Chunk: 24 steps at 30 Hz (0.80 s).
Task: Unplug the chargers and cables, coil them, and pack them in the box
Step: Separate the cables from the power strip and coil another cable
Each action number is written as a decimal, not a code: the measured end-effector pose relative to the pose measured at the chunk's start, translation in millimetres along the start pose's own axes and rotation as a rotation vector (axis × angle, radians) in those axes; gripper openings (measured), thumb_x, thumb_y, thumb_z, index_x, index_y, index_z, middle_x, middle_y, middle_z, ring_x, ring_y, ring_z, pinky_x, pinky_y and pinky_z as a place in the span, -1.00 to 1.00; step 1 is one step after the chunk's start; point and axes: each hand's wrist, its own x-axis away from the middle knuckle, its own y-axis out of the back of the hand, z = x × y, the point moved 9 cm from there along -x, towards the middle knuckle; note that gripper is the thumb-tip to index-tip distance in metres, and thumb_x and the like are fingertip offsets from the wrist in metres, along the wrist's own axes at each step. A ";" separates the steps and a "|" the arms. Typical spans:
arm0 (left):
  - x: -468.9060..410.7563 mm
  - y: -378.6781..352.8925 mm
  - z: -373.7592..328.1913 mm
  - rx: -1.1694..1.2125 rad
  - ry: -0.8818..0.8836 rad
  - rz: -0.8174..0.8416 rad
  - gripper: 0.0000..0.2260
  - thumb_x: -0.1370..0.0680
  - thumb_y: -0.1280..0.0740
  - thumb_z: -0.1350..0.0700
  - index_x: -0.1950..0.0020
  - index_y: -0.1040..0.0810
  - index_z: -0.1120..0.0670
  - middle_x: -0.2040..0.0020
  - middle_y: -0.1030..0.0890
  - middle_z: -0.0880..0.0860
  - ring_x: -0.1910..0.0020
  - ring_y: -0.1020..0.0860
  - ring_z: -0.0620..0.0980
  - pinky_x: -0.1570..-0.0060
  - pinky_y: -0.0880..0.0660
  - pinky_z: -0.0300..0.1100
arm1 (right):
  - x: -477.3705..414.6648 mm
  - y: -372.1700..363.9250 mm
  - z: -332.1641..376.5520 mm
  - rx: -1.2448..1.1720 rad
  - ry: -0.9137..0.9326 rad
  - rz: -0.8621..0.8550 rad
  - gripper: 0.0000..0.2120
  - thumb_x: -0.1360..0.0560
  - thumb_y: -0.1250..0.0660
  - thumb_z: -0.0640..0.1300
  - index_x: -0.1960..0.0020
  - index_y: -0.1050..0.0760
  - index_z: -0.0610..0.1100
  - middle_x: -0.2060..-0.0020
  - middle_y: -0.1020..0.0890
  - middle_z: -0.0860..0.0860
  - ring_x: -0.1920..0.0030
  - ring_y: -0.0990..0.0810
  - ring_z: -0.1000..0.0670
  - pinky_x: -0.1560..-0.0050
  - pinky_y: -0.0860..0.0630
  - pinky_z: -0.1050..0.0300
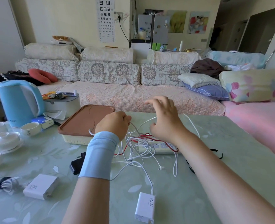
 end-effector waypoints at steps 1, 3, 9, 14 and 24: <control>-0.3 2.8 3.3 -0.007 0.023 -0.031 -0.75 -0.58 -0.17 -0.04 0.19 -0.55 0.01 0.13 -0.61 0.05 0.12 -0.55 0.15 0.13 -0.46 -0.11 | 1.3 7.9 6.9 0.058 0.049 -0.067 -0.42 -0.21 -0.28 -0.25 -0.23 -0.45 -0.03 -0.23 -0.40 -0.07 -0.21 -0.37 -0.12 -0.21 -0.35 -0.01; -0.9 8.6 9.9 0.025 0.066 -0.107 -0.75 -0.58 -0.16 -0.06 0.17 -0.54 0.01 0.14 -0.62 0.02 0.12 -0.55 0.14 0.11 -0.48 -0.10 | 8.6 31.8 25.8 0.048 0.189 -0.283 -0.64 -0.21 -0.29 -0.27 -0.01 -0.52 -0.12 -0.02 -0.49 -0.09 -0.02 -0.44 -0.11 -0.01 -0.39 0.04; 0.5 9.4 11.1 0.385 0.042 -0.123 -0.72 -0.58 -0.18 -0.03 0.27 -0.51 0.01 0.37 -0.63 -0.09 0.35 -0.57 0.04 0.18 -0.53 -0.12 | 13.0 -18.0 37.2 -0.240 0.161 0.010 -0.90 -0.38 -0.26 -0.20 0.25 -0.56 -0.12 0.44 -0.53 0.06 0.41 -0.46 0.03 0.34 -0.48 0.08; 7.0 5.8 -8.5 0.455 -0.124 0.095 -0.72 -0.61 -0.23 0.07 0.29 -0.53 0.06 0.47 -0.52 -0.06 0.46 -0.38 -0.05 0.26 -0.41 -0.17 | 17.7 -47.7 2.5 -0.353 -0.013 0.121 -0.83 -0.42 -0.34 -0.26 0.04 -0.47 -0.07 0.14 -0.58 0.10 0.07 -0.54 0.09 0.00 -0.43 0.29; 15.6 32.2 -24.5 0.773 -0.252 0.058 -0.71 -0.64 -0.22 0.14 0.27 -0.50 0.16 0.56 -0.38 -0.08 0.54 -0.27 -0.11 0.48 -0.24 -0.32 | 13.0 -31.0 18.8 -0.305 0.148 -0.083 -0.84 -0.38 -0.37 -0.33 0.23 -0.42 -0.13 0.31 -0.52 0.04 0.24 -0.51 0.03 0.16 -0.49 0.09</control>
